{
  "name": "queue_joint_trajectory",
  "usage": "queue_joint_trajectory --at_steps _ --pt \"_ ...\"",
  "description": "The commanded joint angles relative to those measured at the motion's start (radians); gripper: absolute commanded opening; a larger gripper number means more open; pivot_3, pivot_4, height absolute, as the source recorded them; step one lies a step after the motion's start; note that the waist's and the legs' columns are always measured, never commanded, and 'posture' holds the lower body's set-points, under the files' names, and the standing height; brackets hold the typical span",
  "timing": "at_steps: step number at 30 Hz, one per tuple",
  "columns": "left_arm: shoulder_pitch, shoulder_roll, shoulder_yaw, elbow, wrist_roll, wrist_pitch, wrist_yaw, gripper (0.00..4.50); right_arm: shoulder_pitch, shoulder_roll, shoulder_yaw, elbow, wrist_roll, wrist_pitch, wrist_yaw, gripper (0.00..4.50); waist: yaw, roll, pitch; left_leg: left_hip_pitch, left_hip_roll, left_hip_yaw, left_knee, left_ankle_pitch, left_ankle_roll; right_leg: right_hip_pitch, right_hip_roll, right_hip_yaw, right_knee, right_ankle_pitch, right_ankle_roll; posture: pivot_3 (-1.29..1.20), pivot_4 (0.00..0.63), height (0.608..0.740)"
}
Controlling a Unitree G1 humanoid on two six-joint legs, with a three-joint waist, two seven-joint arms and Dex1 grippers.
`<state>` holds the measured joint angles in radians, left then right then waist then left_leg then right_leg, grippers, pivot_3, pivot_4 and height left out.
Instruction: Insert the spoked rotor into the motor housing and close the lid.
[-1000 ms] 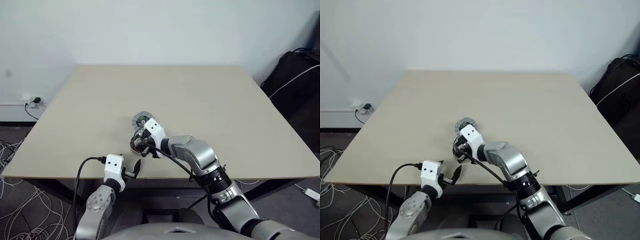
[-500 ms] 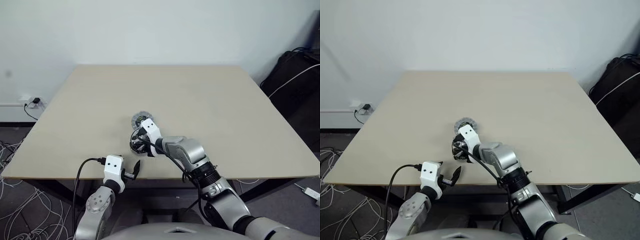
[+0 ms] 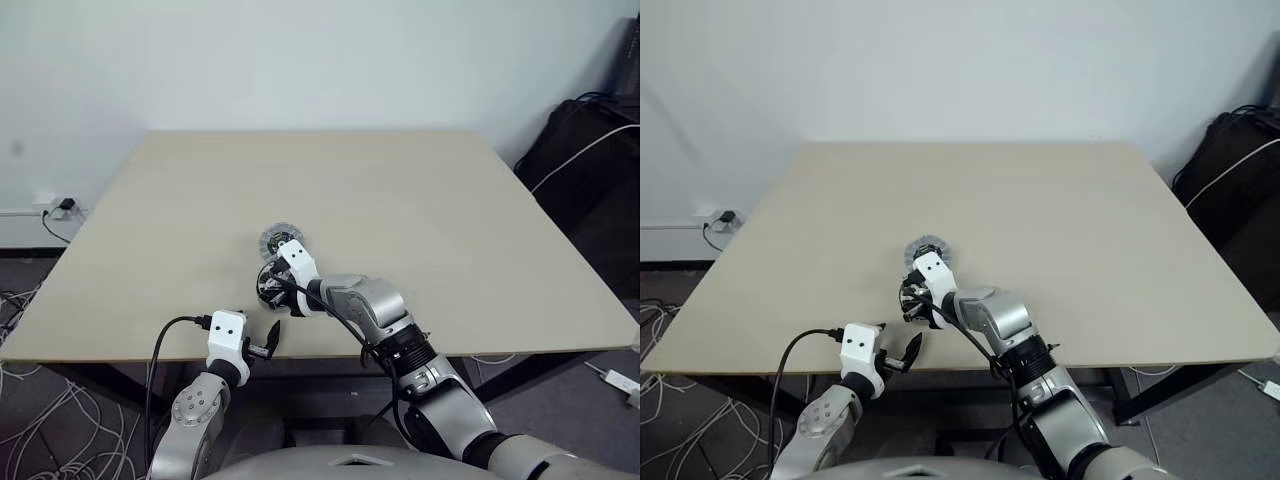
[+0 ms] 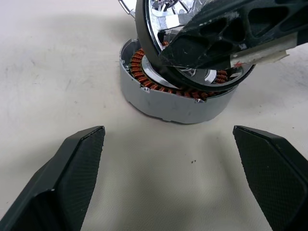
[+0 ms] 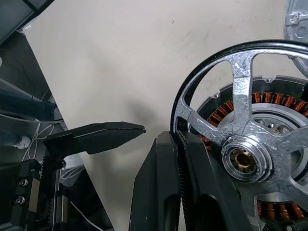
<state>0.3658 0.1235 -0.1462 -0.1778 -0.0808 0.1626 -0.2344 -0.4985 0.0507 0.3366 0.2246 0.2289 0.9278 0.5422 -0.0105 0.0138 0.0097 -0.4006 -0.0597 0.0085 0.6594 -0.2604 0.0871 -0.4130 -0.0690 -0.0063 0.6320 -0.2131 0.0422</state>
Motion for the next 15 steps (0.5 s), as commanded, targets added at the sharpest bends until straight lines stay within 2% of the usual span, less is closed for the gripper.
queue_joint_trajectory --at_steps 1,13,15 --pt "-0.006 -0.002 0.006 -0.057 -0.001 -0.015 0.006 4.50 -0.018 0.010 -0.006 -0.025 0.016 0.003 0.008 0.01 -0.001 0.000 0.000 0.000 0.000 0.000 0.000 0.000 0.000 0.000 0.000 0.000 0.000 0.000 0.000 0.00 0.000 0.740" --pt "-0.008 -0.005 0.005 -0.055 -0.002 -0.015 0.011 4.50 -0.017 0.016 0.014 -0.023 0.023 0.005 0.013 0.01 -0.001 0.000 0.000 0.000 0.000 0.000 -0.001 0.000 0.000 0.000 0.000 0.000 0.000 0.000 0.000 0.00 0.000 0.740" --pt "-0.005 -0.005 0.005 -0.057 -0.002 -0.016 0.013 4.50 -0.019 0.017 0.016 -0.019 0.022 0.001 0.016 0.54 -0.001 0.000 0.000 0.000 0.000 0.000 -0.001 0.000 0.000 -0.001 0.000 0.000 0.000 0.000 0.000 0.00 0.000 0.740"
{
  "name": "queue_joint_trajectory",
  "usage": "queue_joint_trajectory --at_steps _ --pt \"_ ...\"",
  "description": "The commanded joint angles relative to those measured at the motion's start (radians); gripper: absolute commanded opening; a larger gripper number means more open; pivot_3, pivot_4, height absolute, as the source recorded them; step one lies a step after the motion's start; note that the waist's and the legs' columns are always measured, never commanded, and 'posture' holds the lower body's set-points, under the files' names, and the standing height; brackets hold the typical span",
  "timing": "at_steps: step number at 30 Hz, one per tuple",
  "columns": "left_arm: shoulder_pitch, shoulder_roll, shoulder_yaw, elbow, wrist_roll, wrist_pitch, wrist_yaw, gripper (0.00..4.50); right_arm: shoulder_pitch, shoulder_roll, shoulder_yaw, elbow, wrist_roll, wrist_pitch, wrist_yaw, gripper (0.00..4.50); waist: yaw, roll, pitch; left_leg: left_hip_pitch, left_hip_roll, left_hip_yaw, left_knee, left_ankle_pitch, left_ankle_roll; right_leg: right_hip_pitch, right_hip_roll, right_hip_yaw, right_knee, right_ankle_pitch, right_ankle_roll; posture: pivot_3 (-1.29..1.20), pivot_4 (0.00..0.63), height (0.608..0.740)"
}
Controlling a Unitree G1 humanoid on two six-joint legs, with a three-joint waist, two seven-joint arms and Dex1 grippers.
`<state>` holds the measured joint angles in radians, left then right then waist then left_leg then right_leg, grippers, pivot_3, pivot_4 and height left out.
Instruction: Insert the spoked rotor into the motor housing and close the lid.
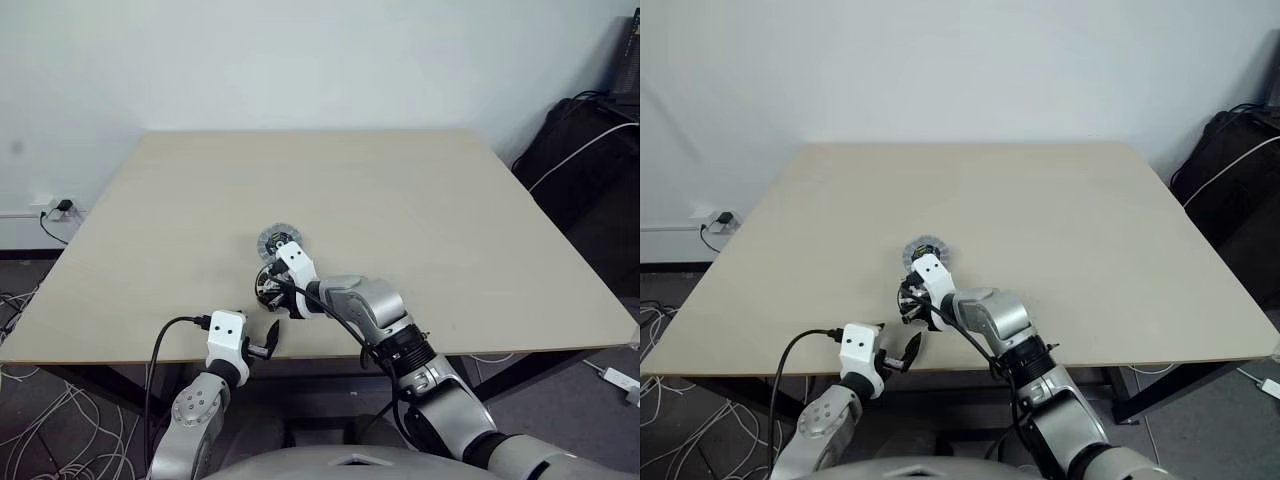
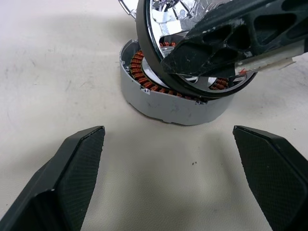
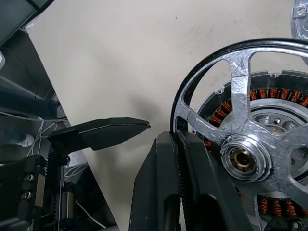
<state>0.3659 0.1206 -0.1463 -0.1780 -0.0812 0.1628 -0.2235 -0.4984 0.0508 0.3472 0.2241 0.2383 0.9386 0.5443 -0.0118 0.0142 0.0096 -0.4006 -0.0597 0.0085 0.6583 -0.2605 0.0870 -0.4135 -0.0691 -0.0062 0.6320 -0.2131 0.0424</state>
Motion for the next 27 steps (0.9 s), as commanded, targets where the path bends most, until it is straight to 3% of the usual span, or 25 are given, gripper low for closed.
queue_joint_trajectory --at_steps 1,12,22,27 --pt "-0.004 -0.002 0.005 -0.057 -0.002 -0.017 0.003 4.50 -0.020 0.017 0.004 -0.015 0.011 -0.013 0.013 0.76 0.000 0.000 0.000 0.000 0.000 0.000 0.000 0.000 0.000 0.000 0.000 0.000 0.000 0.000 0.000 0.00 0.000 0.740" --pt "-0.005 -0.003 0.005 -0.054 -0.007 -0.017 0.003 4.50 -0.015 0.000 -0.024 -0.092 0.034 0.013 0.001 4.41 0.000 0.000 0.000 0.000 0.000 0.000 0.000 0.000 0.000 0.000 0.000 0.000 0.000 0.000 0.000 0.00 0.000 0.740" --pt "-0.023 0.000 0.002 -0.040 -0.013 -0.014 -0.008 4.50 0.060 -0.084 -0.041 -0.360 0.107 0.169 -0.015 4.46 0.002 0.000 0.000 0.000 0.000 0.000 -0.001 0.000 0.000 0.000 -0.001 0.000 -0.001 -0.001 -0.001 0.00 0.000 0.740" --pt "-0.029 0.001 -0.002 -0.034 -0.013 -0.013 -0.015 4.50 0.088 -0.107 -0.027 -0.420 0.101 0.160 -0.037 4.46 0.002 0.000 0.000 0.000 0.000 0.000 -0.002 0.000 0.000 0.000 -0.001 0.000 -0.001 -0.003 -0.004 0.00 0.000 0.740"
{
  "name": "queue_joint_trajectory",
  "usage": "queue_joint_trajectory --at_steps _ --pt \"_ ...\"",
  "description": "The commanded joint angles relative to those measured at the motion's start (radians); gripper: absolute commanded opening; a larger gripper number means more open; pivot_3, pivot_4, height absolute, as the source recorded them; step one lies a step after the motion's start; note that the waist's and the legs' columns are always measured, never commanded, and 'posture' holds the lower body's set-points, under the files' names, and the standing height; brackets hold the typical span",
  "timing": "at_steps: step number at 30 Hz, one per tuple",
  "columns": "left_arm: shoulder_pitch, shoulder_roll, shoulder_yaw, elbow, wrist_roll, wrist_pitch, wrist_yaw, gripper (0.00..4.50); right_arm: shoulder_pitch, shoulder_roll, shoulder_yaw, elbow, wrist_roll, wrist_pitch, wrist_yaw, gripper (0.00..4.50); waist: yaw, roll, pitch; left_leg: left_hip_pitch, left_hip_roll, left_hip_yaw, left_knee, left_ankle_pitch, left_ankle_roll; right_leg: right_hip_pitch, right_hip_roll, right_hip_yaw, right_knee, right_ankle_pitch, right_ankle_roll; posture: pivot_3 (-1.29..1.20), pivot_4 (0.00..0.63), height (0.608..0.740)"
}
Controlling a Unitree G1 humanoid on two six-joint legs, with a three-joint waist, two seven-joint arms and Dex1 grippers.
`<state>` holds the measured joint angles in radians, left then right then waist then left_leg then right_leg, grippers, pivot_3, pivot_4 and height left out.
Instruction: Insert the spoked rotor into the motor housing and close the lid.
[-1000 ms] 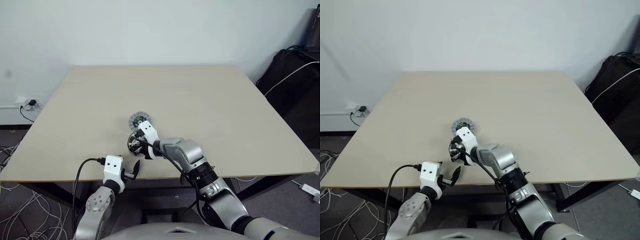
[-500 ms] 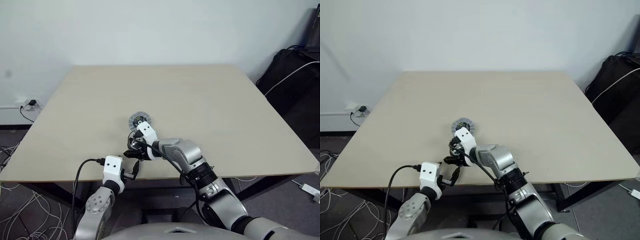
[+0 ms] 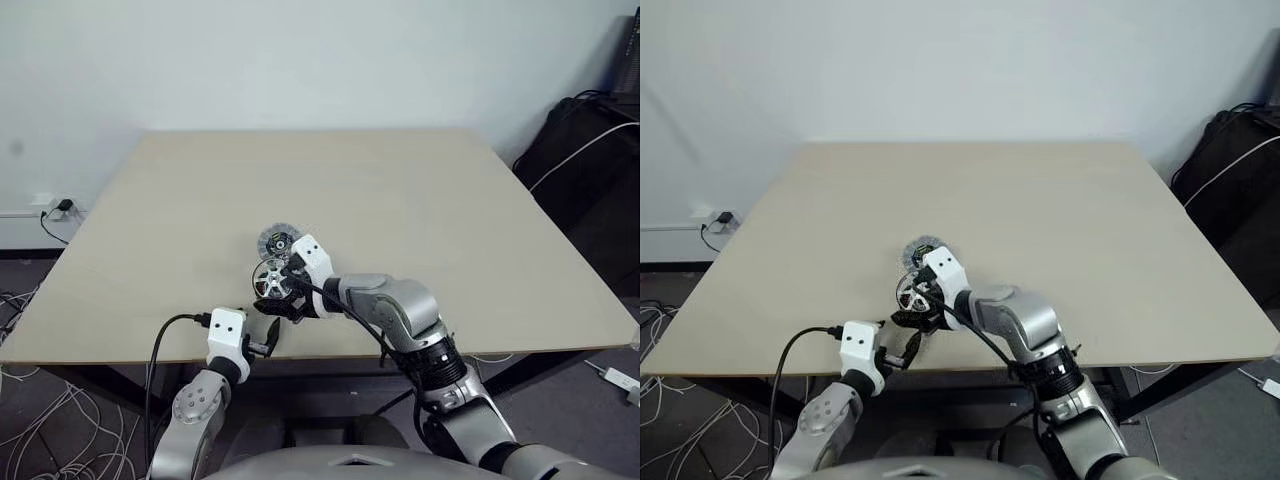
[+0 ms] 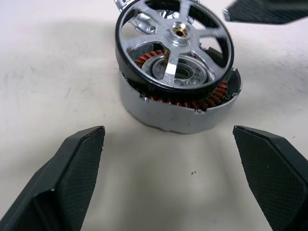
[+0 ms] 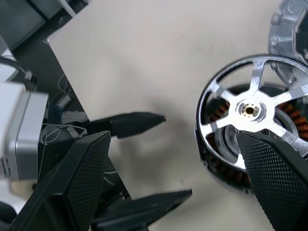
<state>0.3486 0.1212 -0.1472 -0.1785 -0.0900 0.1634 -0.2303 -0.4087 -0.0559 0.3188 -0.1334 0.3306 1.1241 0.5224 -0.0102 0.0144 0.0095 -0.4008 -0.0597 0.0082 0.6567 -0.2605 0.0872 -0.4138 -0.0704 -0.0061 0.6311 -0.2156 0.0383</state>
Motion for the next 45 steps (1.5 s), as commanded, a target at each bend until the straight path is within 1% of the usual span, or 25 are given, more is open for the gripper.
queue_joint_trajectory --at_steps 1,5,6,7,12,16,18,19,22,25,34,38,45 --pt "-0.012 0.000 -0.001 -0.033 -0.004 -0.014 -0.009 4.50 0.005 -0.001 0.005 -0.072 -0.009 -0.062 -0.030 4.46 0.000 0.000 0.000 0.000 0.000 0.000 0.000 0.000 0.000 0.000 0.000 0.000 0.000 0.000 0.000 0.00 0.000 0.740" --pt "-0.013 0.001 0.002 -0.032 -0.004 -0.015 -0.014 4.50 0.005 -0.037 0.058 -0.099 -0.114 -0.238 -0.085 4.46 0.000 0.000 0.000 0.000 0.000 0.000 0.000 0.000 0.000 0.000 0.000 0.000 0.000 0.000 0.000 0.00 0.000 0.740" --pt "-0.013 0.001 0.003 -0.032 -0.003 -0.015 -0.014 4.50 0.003 -0.043 0.066 -0.097 -0.128 -0.262 -0.091 4.08 0.000 0.000 0.000 0.000 0.000 0.000 0.000 0.000 0.000 0.000 0.000 0.000 0.000 0.000 0.000 0.00 0.000 0.740" --pt "-0.013 0.001 0.003 -0.031 -0.003 -0.015 -0.015 4.50 0.001 -0.049 0.074 -0.093 -0.143 -0.284 -0.097 3.85 0.000 0.000 0.000 0.000 0.000 0.000 0.000 0.000 0.000 0.000 0.000 0.000 -0.001 0.000 0.000 0.00 0.000 0.740" --pt "-0.017 0.003 0.003 -0.028 -0.003 -0.015 -0.016 4.50 -0.014 -0.061 0.119 -0.031 -0.222 -0.369 -0.123 2.27 0.000 0.000 0.000 0.000 0.000 0.000 0.000 0.000 0.000 0.000 0.000 0.000 0.000 0.000 0.000 0.00 0.000 0.740" --pt "-0.024 0.003 0.002 -0.023 -0.002 -0.016 -0.018 4.50 -0.052 -0.033 0.160 0.080 -0.286 -0.412 -0.149 0.87 0.000 -0.001 0.000 0.000 0.000 0.000 0.000 0.000 0.000 0.000 0.000 0.000 0.000 0.000 0.000 0.00 0.000 0.740" --pt "-0.025 0.003 0.001 -0.023 -0.001 -0.016 -0.018 4.50 -0.062 -0.020 0.167 0.113 -0.300 -0.429 -0.149 0.25 0.000 -0.001 0.000 0.000 0.000 0.000 0.000 0.000 0.000 0.000 0.000 0.000 0.000 0.000 0.000 0.00 0.000 0.740" --pt "-0.026 0.003 0.001 -0.022 -0.001 -0.016 -0.018 4.50 -0.066 -0.014 0.170 0.126 -0.306 -0.437 -0.147 0.05 0.000 -0.001 0.000 0.000 0.000 0.000 0.000 0.000 0.000 0.000 0.000 0.000 0.000 0.000 0.000 0.00 0.000 0.740" --pt "-0.027 0.003 0.001 -0.021 -0.001 -0.016 -0.018 4.50 -0.069 -0.008 0.170 0.139 -0.313 -0.445 -0.144 0.05 0.000 -0.001 0.000 0.000 0.000 0.000 0.000 0.000 0.000 0.000 0.000 0.000 0.000 0.000 0.000 0.00 0.000 0.740" --pt "-0.028 0.002 -0.001 -0.023 0.000 -0.015 -0.017 4.50 -0.114 0.031 0.183 0.254 -0.334 -0.472 -0.152 0.05 -0.002 -0.001 0.000 0.000 0.000 0.000 0.000 0.000 0.000 0.000 0.001 0.000 0.000 0.000 0.001 0.00 0.000 0.740" --pt "-0.022 0.000 -0.003 -0.028 0.003 -0.015 -0.013 4.50 -0.173 0.092 0.166 0.433 -0.368 -0.531 -0.143 0.05 -0.002 0.000 0.000 0.001 0.000 -0.001 0.000 0.001 -0.001 0.000 0.002 0.000 0.001 0.002 0.003 0.00 0.000 0.740" --pt "-0.018 -0.001 -0.002 -0.031 0.003 -0.015 -0.011 4.50 -0.170 0.096 0.164 0.442 -0.372 -0.513 -0.124 0.05 -0.002 0.000 0.000 0.001 0.000 -0.001 0.000 0.001 -0.002 0.000 0.002 0.000 0.001 0.003 0.004 0.00 0.000 0.740" --pt "-0.016 -0.002 -0.002 -0.031 0.001 -0.015 -0.012 4.50 -0.126 0.066 0.156 0.357 -0.355 -0.440 -0.084 0.05 -0.002 0.000 0.000 0.001 0.000 -0.001 0.000 0.002 -0.003 0.000 0.002 -0.001 0.002 0.002 0.004 0.00 0.000 0.740"
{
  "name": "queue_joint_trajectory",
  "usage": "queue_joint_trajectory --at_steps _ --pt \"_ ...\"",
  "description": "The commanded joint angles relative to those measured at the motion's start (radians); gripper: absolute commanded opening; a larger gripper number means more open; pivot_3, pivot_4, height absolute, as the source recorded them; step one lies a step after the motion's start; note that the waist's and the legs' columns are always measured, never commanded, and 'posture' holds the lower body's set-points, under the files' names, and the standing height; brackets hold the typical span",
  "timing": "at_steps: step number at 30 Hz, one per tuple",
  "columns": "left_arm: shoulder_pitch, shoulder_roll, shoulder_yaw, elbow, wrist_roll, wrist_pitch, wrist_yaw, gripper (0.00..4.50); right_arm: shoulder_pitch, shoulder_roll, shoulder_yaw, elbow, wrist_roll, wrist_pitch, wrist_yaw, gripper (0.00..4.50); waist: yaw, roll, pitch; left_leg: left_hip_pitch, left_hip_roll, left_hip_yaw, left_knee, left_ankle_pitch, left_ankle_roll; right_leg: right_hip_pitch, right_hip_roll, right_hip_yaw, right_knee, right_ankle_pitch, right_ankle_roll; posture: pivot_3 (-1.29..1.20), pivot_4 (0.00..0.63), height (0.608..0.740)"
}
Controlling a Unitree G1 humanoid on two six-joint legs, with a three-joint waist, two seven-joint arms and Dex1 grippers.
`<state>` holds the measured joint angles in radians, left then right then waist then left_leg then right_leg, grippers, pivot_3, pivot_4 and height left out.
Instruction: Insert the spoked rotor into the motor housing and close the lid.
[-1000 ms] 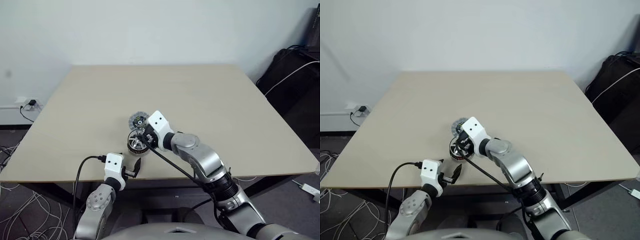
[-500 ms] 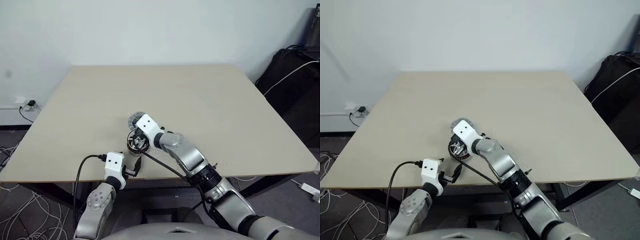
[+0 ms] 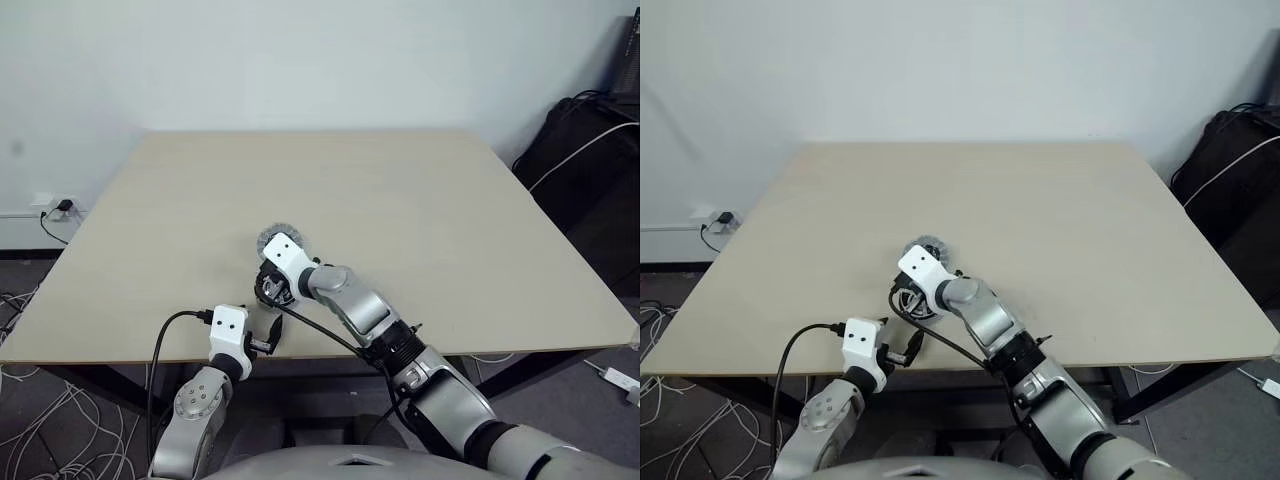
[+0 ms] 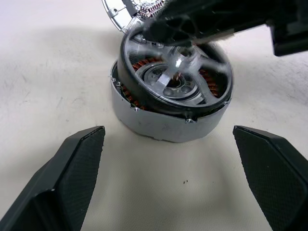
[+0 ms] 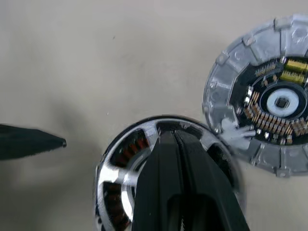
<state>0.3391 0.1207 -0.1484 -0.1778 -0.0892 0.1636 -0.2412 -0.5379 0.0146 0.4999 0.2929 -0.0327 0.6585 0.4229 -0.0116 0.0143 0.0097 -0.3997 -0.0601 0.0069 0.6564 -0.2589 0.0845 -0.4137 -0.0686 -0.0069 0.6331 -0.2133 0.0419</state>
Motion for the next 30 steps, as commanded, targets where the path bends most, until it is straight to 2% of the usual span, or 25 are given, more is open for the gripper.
queue_joint_trajectory --at_steps 1,4,8,11,24,30 --pt "-0.008 -0.002 -0.001 -0.030 0.000 -0.015 -0.001 4.50 0.009 -0.008 -0.025 -0.084 0.010 0.034 0.020 0.05 0.000 0.000 0.000 0.000 0.000 0.000 0.000 0.000 0.000 0.000 0.000 0.000 0.000 0.000 0.000 0.00 0.000 0.740" --pt "-0.012 -0.003 -0.004 -0.026 0.000 -0.014 -0.003 4.50 0.021 -0.011 -0.025 -0.116 0.011 0.042 0.026 0.05 -0.001 0.000 0.000 0.000 0.000 0.000 0.000 0.000 0.000 0.000 0.000 0.000 0.000 0.000 0.000 0.00 0.000 0.740" --pt "-0.015 -0.004 -0.004 -0.026 -0.002 -0.015 -0.004 4.50 0.055 0.008 -0.094 -0.211 0.056 -0.032 0.013 0.05 0.000 0.000 0.000 0.000 0.000 0.000 0.000 0.000 0.000 0.000 0.000 0.000 0.001 0.000 0.000 0.00 0.000 0.740" --pt "-0.012 -0.002 -0.004 -0.027 -0.002 -0.015 -0.005 4.50 0.077 -0.012 -0.099 -0.238 0.036 -0.069 -0.008 0.05 0.001 0.000 0.000 0.000 0.000 -0.001 0.000 0.000 0.000 0.000 0.000 0.000 0.000 0.000 0.001 0.00 0.000 0.740" --pt "-0.020 0.000 -0.007 -0.025 0.002 -0.013 -0.007 4.50 0.090 -0.015 -0.045 0.036 -0.021 -0.110 0.000 0.05 0.000 0.000 0.000 0.001 0.000 0.000 0.000 0.000 -0.001 0.000 0.000 0.000 0.002 -0.001 -0.001 0.00 0.000 0.740" --pt "-0.012 -0.001 -0.005 -0.027 0.002 -0.015 -0.003 4.50 0.099 -0.042 -0.036 0.019 -0.031 -0.088 0.041 0.05 0.000 0.002 -0.003 0.003 0.000 0.000 0.000 0.000 0.000 0.002 0.000 0.000 0.002 -0.001 -0.002 0.00 0.000 0.740"
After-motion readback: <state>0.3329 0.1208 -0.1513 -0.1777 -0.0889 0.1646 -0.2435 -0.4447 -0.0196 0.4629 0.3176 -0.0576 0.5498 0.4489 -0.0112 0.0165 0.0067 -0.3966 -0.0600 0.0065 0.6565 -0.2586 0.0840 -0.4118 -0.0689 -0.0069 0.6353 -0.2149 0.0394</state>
